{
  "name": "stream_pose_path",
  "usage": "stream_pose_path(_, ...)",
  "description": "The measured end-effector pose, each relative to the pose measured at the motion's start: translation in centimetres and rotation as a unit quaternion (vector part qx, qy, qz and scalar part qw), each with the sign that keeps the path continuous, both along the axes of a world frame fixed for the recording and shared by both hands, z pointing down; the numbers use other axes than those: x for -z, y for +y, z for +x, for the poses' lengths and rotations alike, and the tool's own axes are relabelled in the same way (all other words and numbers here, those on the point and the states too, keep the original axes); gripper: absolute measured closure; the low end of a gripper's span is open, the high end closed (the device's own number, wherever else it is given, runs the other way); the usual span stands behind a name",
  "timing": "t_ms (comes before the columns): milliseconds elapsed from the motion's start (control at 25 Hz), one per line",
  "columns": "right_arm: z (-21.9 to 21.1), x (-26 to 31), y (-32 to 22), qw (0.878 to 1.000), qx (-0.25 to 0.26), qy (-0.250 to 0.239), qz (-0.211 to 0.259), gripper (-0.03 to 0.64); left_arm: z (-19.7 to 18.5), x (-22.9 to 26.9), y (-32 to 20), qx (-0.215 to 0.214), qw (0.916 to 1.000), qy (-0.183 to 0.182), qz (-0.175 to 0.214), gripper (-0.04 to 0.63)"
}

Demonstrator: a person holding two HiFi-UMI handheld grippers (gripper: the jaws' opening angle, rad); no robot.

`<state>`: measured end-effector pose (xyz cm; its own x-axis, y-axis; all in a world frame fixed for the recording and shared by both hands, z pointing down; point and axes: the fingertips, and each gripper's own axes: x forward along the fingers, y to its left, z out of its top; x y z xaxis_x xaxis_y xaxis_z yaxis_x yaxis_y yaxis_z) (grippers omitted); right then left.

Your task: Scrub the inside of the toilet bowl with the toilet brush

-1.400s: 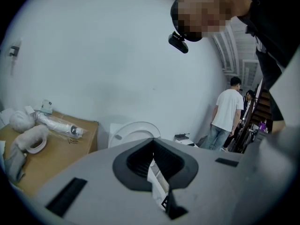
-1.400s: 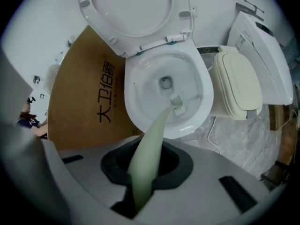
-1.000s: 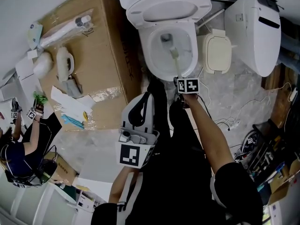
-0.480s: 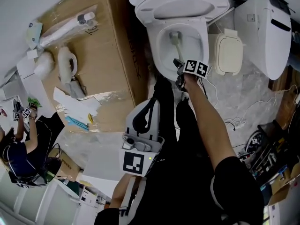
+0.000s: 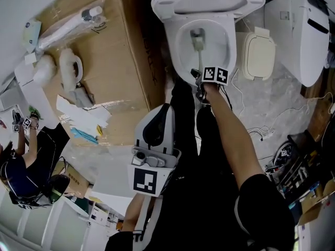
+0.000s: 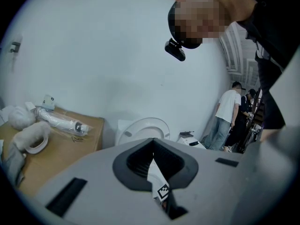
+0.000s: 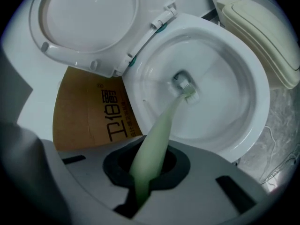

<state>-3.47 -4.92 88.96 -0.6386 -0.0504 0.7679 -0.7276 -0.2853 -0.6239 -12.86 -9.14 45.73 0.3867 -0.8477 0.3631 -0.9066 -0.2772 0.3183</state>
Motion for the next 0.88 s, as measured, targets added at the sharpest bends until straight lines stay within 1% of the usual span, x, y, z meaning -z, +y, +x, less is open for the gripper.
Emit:
stream_pose_path(80, 0.7, 0.2, 1.4, 0.999, 0.034, 0.004, -0.003, 0.597, -0.1, 0.0, -0.1, 0.005, 1.0000, 0.001, 0.006, 0.588)
stream_pose_path(160, 1.7, 0.5, 2.3, 0.997, 0.076, 0.011, 0.000, 0.597, 0.0, 0.0, 0.0, 0.007, 1.0000, 0.004, 0.002, 0.588)
stream_pose_path(280, 3.5, 0.8, 2.8, 0.990, 0.137, 0.023, 0.007, 0.597, 0.4, -0.1, 0.3, 0.007, 0.9999, 0.008, -0.002, 0.588)
stream_pose_path(400, 4.7, 0.8, 2.2, 0.983, 0.180, 0.035, 0.017, 0.597, 0.7, 0.0, 0.3, 0.005, 0.9999, 0.013, -0.003, 0.588)
stream_pose_path(520, 5.4, 0.6, 0.7, 0.973, 0.223, 0.054, 0.037, 0.597, 1.1, 0.0, 0.3, 0.001, 0.9999, 0.015, -0.004, 0.588)
stream_pose_path(680, 5.5, 0.6, -1.9, 0.953, 0.286, 0.079, 0.062, 0.597, 1.1, -0.3, 0.4, -0.004, 0.9998, 0.017, -0.007, 0.588)
stream_pose_path(760, 5.0, 0.8, -2.9, 0.945, 0.309, 0.080, 0.068, 0.597, 0.9, -0.4, 0.3, -0.003, 0.9998, 0.017, -0.009, 0.588)
stream_pose_path(880, 3.8, 1.2, -3.5, 0.938, 0.332, 0.076, 0.067, 0.597, 0.3, -0.3, 0.0, 0.002, 0.9998, 0.017, -0.009, 0.588)
